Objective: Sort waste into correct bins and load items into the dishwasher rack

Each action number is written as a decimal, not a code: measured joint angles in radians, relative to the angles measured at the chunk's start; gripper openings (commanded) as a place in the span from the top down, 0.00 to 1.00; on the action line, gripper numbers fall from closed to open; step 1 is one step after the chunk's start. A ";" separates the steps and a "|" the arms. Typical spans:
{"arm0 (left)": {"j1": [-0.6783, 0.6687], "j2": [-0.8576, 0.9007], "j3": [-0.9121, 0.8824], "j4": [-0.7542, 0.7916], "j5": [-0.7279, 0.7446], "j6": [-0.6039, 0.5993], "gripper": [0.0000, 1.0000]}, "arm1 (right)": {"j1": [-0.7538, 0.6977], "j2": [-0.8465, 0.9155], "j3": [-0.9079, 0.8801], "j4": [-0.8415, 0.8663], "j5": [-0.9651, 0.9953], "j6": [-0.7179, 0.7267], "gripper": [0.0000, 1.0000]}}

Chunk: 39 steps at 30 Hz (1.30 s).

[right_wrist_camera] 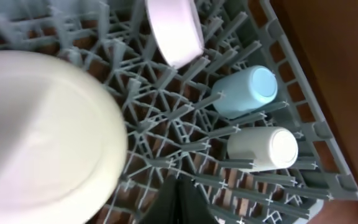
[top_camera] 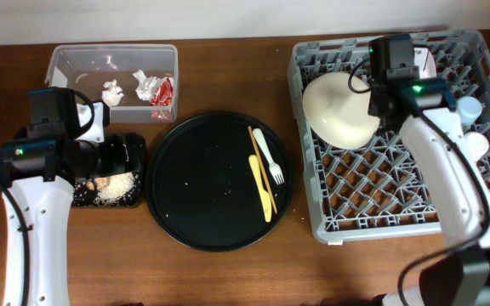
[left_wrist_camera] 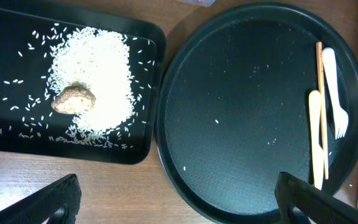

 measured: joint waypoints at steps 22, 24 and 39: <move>0.000 0.000 0.000 -0.001 0.003 0.000 0.01 | 0.415 0.405 0.006 -0.050 -0.538 -0.060 0.37; 0.000 0.000 0.000 -0.011 0.003 0.000 0.01 | 0.404 0.422 0.006 -0.047 -0.530 -0.059 0.37; 0.000 0.000 0.000 -0.016 0.003 0.000 0.01 | 0.387 0.478 0.006 -0.054 -0.555 -0.029 0.50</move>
